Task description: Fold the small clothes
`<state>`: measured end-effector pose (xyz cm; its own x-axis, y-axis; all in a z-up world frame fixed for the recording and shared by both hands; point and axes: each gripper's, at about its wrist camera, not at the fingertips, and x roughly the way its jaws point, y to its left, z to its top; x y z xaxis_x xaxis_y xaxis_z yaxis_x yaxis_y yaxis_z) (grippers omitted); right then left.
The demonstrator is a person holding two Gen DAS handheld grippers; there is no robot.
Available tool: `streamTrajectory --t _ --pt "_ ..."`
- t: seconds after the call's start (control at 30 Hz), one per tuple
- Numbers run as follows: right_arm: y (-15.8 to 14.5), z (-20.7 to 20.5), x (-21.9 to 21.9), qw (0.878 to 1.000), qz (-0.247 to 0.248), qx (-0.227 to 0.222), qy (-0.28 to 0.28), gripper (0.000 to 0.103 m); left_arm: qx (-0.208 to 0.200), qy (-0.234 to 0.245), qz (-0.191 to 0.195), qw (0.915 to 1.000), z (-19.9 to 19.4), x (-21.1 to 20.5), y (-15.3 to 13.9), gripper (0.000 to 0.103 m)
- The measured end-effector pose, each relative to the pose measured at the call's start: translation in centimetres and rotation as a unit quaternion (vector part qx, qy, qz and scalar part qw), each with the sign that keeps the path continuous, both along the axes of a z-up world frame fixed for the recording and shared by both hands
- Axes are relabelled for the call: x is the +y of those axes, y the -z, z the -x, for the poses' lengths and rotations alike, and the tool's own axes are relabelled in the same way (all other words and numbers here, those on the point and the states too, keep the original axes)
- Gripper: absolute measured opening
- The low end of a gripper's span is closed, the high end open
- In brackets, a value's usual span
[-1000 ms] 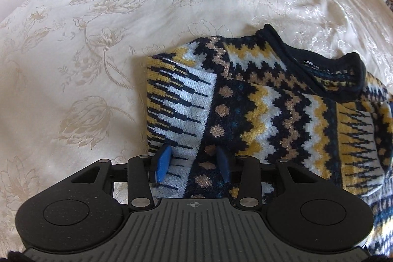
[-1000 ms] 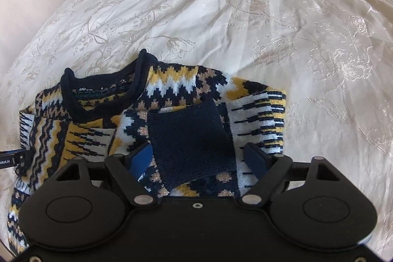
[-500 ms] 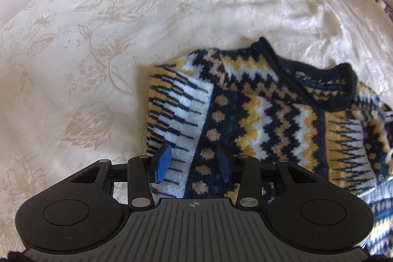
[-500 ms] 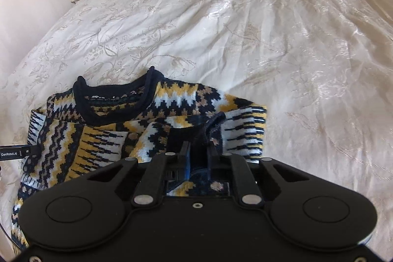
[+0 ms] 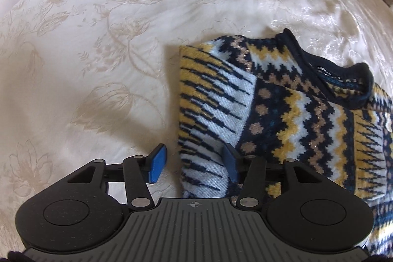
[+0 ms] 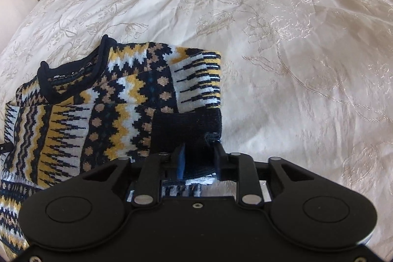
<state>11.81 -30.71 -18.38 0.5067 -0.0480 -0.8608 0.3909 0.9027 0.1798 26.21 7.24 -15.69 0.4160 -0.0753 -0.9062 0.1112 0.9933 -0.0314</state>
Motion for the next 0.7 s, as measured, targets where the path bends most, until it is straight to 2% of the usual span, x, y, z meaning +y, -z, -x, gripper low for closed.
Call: streamTrajectory --t 0.07,0.2,0.27,0.4,0.5,0.7 --pt "0.0 0.4 -0.3 1.000 0.003 0.002 0.012 0.055 -0.001 -0.003 -0.002 1.0000 0.3 0.5 -0.3 0.051" --pt "-0.8 1.9 -0.6 0.999 -0.003 -0.004 0.034 0.064 -0.006 -0.011 0.010 0.9999 1.4 1.6 -1.6 0.050" --pt "-1.3 2.8 -0.5 0.999 -0.011 -0.014 0.039 0.074 -0.012 -0.006 0.016 0.9998 2.3 1.9 -2.4 0.050" --pt "-2.2 4.7 0.6 0.999 -0.019 -0.025 0.037 0.079 -0.015 0.005 0.038 0.9991 4.4 2.5 -3.6 0.050" --pt "-2.7 6.3 1.7 0.999 -0.027 -0.032 0.030 0.087 -0.008 0.009 0.052 0.9986 6.3 2.7 -4.2 0.051" --pt "-3.1 9.5 4.3 0.999 -0.038 -0.035 0.005 0.094 -0.002 0.017 0.062 0.9979 10.7 2.7 -4.9 0.059"
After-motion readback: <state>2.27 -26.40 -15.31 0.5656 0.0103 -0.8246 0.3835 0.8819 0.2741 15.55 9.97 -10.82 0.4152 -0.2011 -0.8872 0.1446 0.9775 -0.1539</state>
